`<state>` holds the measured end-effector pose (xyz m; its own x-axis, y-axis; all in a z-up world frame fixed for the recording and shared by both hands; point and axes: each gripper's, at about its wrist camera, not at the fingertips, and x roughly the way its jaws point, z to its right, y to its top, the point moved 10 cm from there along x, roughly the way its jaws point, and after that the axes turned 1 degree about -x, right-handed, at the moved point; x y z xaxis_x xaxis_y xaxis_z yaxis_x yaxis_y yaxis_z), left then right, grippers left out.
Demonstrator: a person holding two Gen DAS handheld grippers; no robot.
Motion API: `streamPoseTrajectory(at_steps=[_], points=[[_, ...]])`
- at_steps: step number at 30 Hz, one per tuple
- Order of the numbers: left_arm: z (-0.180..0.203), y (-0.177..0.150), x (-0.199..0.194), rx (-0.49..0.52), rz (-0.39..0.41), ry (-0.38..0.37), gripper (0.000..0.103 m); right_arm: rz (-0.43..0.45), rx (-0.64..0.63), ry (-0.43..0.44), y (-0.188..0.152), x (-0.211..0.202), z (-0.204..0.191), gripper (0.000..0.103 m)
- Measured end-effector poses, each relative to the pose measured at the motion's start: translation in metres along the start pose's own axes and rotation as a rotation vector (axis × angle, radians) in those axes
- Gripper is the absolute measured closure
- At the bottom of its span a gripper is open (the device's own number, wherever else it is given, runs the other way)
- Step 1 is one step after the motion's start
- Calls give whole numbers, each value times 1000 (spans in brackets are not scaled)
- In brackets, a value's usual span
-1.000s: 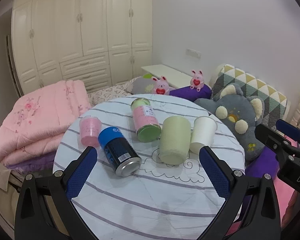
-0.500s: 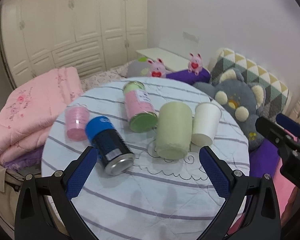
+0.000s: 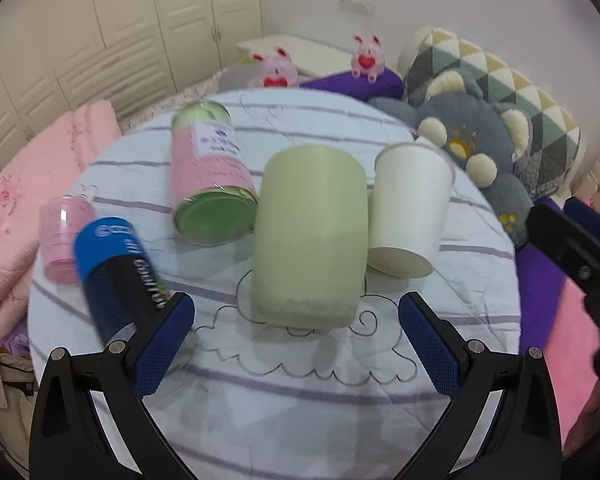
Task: Flip cup upright
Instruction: 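Move the left gripper to the light green mug and close around it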
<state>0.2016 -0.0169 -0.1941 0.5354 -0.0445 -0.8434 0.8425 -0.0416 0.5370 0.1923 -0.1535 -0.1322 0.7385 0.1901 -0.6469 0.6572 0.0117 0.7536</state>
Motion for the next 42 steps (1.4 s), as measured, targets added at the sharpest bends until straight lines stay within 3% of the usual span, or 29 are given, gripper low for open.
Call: streamPoseTrajectory(at_steps=[8, 16, 20, 34, 42], points=[[1, 6, 35, 8, -70, -7, 0, -32, 23, 7, -2, 28, 6, 22], [0, 7, 58, 43, -110, 35, 1, -56, 29, 10, -3, 44, 10, 22], [5, 8, 55, 13, -110, -53, 28, -53, 34, 12, -2, 45, 11, 22], [8, -3, 21, 4, -79, -54, 28, -34, 23, 18, -3, 31, 7, 22], [10, -39, 1, 2, -84, -49, 28, -36, -1, 29, -17, 11, -5, 22]])
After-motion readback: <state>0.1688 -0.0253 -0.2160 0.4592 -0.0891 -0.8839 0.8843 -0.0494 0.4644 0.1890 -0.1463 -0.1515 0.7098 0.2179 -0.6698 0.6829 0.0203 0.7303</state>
